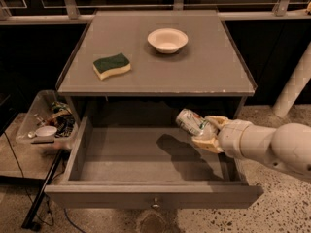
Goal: Pick 7up can from top drawer and place on counter
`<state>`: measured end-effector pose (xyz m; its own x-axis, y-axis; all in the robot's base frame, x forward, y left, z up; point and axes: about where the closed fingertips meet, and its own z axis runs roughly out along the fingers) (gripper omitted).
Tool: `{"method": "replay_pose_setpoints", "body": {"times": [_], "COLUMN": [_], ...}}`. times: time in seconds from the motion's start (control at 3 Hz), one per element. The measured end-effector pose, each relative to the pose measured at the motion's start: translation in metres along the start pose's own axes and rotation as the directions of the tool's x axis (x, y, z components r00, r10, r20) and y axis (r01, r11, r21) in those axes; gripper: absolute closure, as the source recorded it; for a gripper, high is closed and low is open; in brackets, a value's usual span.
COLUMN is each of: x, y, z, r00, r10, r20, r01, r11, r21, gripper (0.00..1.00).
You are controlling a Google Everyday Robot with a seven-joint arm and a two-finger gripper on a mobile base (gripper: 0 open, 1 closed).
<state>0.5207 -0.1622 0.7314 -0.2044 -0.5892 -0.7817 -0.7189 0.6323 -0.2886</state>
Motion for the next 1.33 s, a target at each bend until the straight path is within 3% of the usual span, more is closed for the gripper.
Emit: {"method": "replay_pose_setpoints", "body": {"times": [0.33,0.67,1.0,1.33], "x": [-0.028,-0.068,-0.123,-0.123], "y": [-0.018,-0.041,-0.090,-0.089], "z": [-0.042,-0.079,-0.107,-0.107], "r00": [0.998,0.988,0.973,0.973], "r10": [-0.065,-0.155,-0.231,-0.231], "r20": [0.012,0.010,0.005,0.004], "r01": [0.064,0.154,0.229,0.229], "r11": [0.9971,0.9854,0.9662,0.9663], "r21": [0.041,0.072,0.118,0.117], "gripper": [1.00,1.00,1.00,1.00]}}
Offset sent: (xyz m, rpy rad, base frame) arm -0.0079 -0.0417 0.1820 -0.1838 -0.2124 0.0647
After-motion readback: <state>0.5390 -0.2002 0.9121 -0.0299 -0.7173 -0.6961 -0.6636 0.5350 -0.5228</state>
